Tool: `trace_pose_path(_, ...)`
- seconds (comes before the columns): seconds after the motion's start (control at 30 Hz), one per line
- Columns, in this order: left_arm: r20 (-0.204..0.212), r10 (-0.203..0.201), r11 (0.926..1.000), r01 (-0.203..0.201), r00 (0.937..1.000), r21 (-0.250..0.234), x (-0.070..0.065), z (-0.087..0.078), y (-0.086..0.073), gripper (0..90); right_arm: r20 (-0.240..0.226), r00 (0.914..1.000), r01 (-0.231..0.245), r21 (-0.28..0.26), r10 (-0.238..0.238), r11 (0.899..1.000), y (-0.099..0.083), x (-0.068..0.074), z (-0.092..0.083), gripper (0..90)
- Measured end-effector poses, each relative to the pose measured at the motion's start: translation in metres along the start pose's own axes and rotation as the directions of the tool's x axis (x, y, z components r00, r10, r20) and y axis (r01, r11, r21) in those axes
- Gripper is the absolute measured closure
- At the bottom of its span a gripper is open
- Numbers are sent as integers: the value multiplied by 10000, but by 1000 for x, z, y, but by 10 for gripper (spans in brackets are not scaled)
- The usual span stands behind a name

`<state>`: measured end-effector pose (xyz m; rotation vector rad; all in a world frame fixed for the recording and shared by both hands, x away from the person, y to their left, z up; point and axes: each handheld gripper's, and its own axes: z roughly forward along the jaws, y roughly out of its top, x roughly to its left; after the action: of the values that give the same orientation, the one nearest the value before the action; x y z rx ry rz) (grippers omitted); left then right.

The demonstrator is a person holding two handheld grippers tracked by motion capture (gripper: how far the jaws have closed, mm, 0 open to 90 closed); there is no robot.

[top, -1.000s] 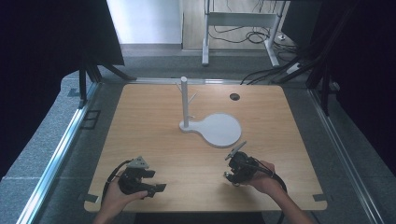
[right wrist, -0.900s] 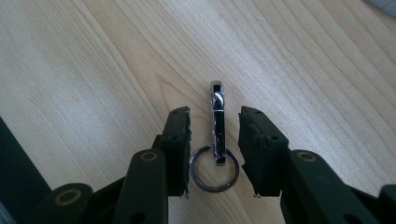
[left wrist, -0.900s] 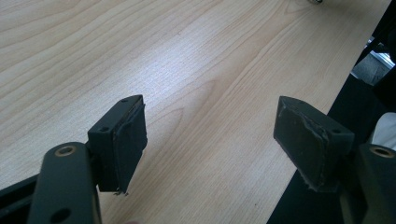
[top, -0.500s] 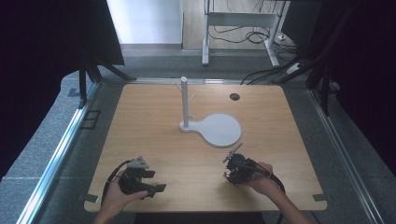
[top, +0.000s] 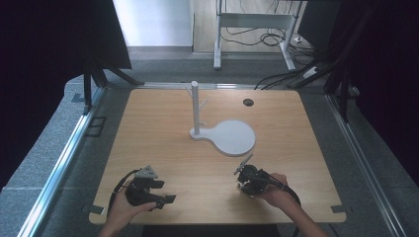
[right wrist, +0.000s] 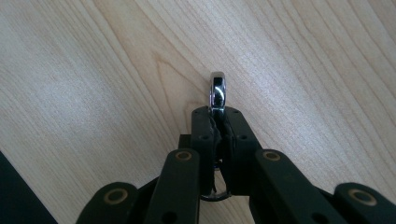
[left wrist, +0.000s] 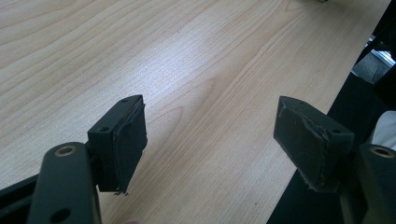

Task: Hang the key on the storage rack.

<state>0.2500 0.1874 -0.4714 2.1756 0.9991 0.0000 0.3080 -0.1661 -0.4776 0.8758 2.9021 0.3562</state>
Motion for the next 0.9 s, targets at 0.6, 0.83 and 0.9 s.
trace_pose_path(0.6,-12,-20,10000,20,10000,50,1,1,0,261,106,9999,-82,-1058,94,9943,6,-7,-30,840)
trace_pose_path(0.83,-27,-16,10000,16,10000,-5,2,0,0,261,150,9999,-10,-1648,35,9863,14,-10,-43,840)
trace_pose_path(0.9,-21,-46,10000,46,10000,7,1,0,0,261,220,9997,-23,-1789,63,9839,17,-11,-47,840)
